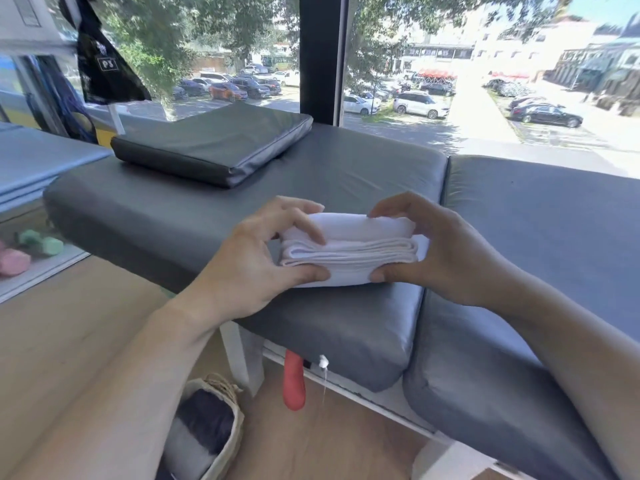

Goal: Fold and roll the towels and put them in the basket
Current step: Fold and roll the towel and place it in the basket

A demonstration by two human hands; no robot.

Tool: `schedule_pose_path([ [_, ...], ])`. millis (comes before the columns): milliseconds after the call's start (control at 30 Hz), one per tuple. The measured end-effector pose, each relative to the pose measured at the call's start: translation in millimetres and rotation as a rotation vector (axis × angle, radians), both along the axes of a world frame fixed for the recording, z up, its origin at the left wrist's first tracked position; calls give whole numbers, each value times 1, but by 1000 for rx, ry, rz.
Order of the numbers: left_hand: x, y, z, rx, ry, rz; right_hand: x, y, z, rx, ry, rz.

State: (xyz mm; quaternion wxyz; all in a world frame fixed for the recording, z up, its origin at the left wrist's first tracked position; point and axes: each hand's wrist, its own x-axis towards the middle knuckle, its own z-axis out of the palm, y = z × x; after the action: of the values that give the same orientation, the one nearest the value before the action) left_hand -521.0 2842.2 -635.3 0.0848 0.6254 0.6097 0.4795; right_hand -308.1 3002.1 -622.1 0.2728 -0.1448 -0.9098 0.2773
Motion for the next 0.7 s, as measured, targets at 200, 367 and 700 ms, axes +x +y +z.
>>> schedule_pose_path([
  [200, -1, 2, -3, 15, 53, 63, 0, 4, 0, 43, -14, 29],
  [367, 0, 4, -7, 62, -7, 145, -6, 2, -4, -131, 52, -55],
  [700, 0, 7, 2, -137, -77, 105, -4, 5, 1, -391, -82, 11],
])
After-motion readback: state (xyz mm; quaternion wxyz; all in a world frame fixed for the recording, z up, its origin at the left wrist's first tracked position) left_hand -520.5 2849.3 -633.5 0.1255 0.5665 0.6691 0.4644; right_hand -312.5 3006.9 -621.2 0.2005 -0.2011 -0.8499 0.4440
